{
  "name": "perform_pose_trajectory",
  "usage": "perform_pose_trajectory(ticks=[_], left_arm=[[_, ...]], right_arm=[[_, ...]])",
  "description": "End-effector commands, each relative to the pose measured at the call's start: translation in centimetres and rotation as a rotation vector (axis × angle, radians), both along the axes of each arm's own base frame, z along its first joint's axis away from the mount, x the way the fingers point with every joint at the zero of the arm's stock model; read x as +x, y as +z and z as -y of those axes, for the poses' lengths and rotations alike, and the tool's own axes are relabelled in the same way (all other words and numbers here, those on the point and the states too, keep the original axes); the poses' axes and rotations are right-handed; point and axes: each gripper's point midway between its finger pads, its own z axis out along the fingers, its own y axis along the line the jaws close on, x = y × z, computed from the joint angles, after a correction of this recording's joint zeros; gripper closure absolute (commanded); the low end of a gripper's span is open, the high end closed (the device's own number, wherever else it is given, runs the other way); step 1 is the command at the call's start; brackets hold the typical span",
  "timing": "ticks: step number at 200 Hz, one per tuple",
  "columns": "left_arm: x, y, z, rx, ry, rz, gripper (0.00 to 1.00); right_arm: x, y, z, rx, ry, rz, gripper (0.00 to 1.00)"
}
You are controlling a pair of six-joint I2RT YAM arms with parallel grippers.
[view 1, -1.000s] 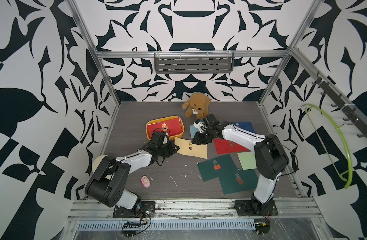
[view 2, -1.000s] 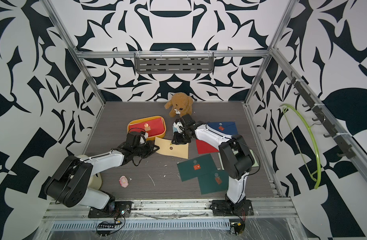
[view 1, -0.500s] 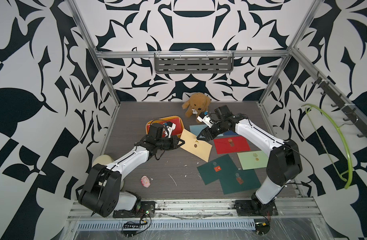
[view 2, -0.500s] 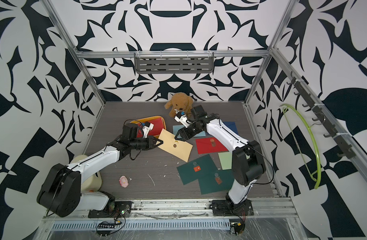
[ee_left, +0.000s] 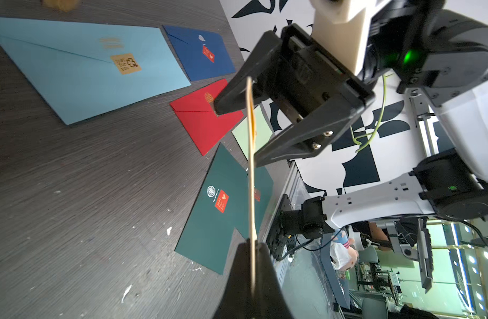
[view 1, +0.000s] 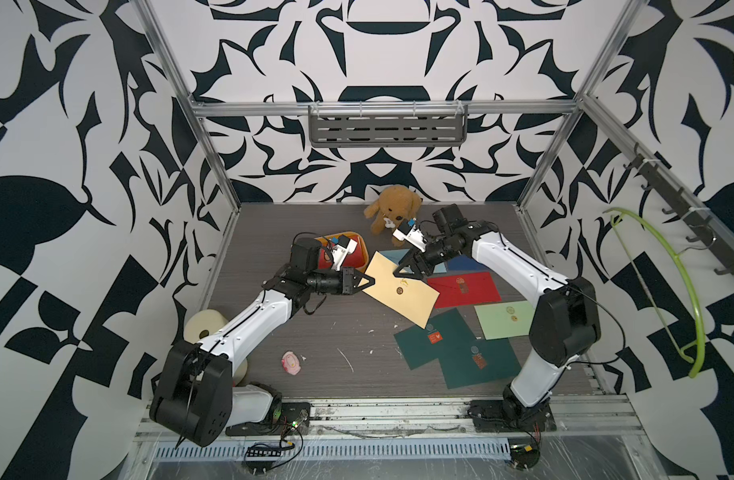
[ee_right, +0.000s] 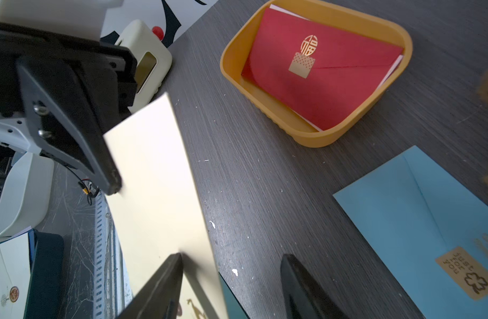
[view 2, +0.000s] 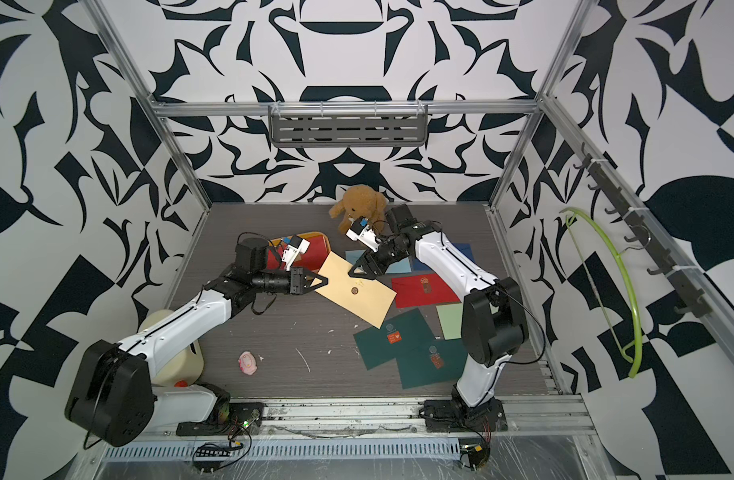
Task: Put the sealed envelopes into the storage box
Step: Pick up the envelope from the center of the board, then pick up the storage box at the center of the board.
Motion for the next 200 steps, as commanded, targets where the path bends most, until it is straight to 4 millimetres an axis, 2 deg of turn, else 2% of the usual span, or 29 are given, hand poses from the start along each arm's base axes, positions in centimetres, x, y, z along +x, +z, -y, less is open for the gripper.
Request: perform_pose_trajectory(ticks=[1,15,20,45,78,85,103,120,133,152,155,161,179,189,195,200], left_arm=[[-0.2,2.0,-0.1,-0.018,-0.024,0.054,1.00],[0.4,1.7,-0.4,-0.006,-0.002,0.052,1.00],[0.5,1.7,-0.5,-0.005,0.002,0.053,1.00],[1.6,1.2,-1.0,0.016,0.041,0.061,1.00],[2.9,-0.3,-2.0,0.072,0.124,0.052,1.00],[3.2,-0.4,-2.3,0.085,0.143,0.052,0.92],[4.3,-1.6,-3.9,0.157,0.237,0.031,0.76],[5.4,-2.1,-5.9,0.203,0.334,-0.001,0.75],[6.1,-2.3,-7.1,0.213,0.395,-0.029,0.62],[6.6,-2.7,-8.2,0.220,0.445,-0.050,0.65],[6.7,-2.8,-8.3,0.225,0.453,-0.053,0.65],[6.5,-1.8,-8.7,0.219,0.470,-0.027,0.63],[6.7,-2.0,-9.5,0.235,0.493,-0.030,0.64],[7.0,-2.1,-10.0,0.244,0.512,-0.035,0.59],[7.2,-2.3,-10.5,0.256,0.532,-0.043,0.62],[7.4,-2.3,-10.7,0.254,0.540,-0.049,0.69]], right_arm=[[-1.2,1.6,-0.3,0.051,0.059,-0.018,0.43],[-1.9,1.7,-0.3,0.060,0.075,-0.046,0.59],[-2.0,1.7,-0.3,0.060,0.077,-0.052,0.59],[-2.5,1.7,-0.3,0.087,0.081,-0.093,0.81],[-1.6,1.2,-0.1,0.102,0.031,-0.135,0.97],[-1.2,1.2,0.1,0.099,0.013,-0.137,1.00],[-0.5,1.6,0.5,0.089,-0.023,-0.124,1.00],[-0.1,2.2,0.8,0.084,-0.053,-0.108,1.00],[0.0,2.6,0.8,0.089,-0.068,-0.102,1.00],[0.3,3.1,0.9,0.093,-0.090,-0.091,1.00],[0.4,3.1,0.9,0.093,-0.097,-0.089,1.00],[0.6,3.2,0.9,0.092,-0.108,-0.084,1.00],[1.0,3.3,1.0,0.089,-0.136,-0.075,1.00],[1.1,3.4,1.1,0.085,-0.148,-0.071,1.00],[1.1,3.4,1.1,0.084,-0.154,-0.069,1.00],[1.2,3.4,1.1,0.085,-0.158,-0.068,1.00]])
